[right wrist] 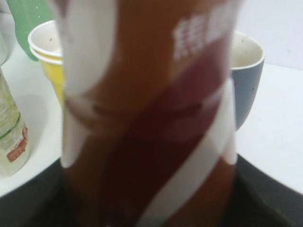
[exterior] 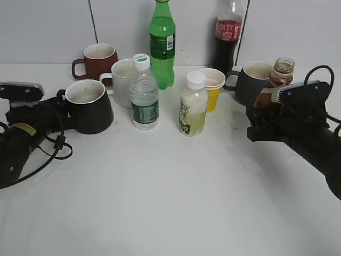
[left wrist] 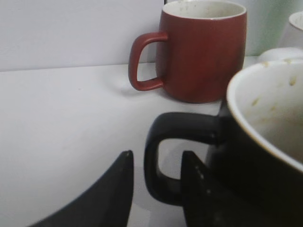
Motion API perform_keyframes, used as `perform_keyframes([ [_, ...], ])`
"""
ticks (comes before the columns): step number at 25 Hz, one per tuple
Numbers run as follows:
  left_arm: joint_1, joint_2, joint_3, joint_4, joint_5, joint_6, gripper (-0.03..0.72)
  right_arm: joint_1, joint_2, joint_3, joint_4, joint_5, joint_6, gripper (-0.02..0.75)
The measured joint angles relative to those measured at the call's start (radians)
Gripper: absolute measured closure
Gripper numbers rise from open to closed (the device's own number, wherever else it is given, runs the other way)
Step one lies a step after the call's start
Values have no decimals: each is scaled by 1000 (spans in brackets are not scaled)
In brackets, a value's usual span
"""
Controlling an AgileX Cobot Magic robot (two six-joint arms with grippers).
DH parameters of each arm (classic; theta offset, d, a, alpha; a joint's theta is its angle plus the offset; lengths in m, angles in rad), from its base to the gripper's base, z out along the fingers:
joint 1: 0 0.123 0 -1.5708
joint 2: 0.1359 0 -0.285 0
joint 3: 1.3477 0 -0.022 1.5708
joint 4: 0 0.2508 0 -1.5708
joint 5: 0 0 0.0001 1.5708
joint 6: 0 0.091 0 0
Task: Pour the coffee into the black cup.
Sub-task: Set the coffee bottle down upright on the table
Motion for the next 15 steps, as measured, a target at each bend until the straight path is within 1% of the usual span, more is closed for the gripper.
perform_keyframes([
  [2, 0, -10, 12, 0, -1, 0, 411, 0, 0, -20, 0, 20, 0, 234],
  [5, 0, -38, 42, 0, -2, 0, 401, 0, 10, -44, 0, 45, 0, 234],
  [10, 0, -81, 99, 2, -6, 0, 396, 0, 120, -93, -2, 50, 0, 234],
  [14, 0, -132, 170, 3, -4, 0, 395, 0, 177, -122, -5, 16, 49, 234],
  [15, 0, -153, 188, 4, -4, -1, 396, 0, 179, -123, -6, 8, 72, 221],
])
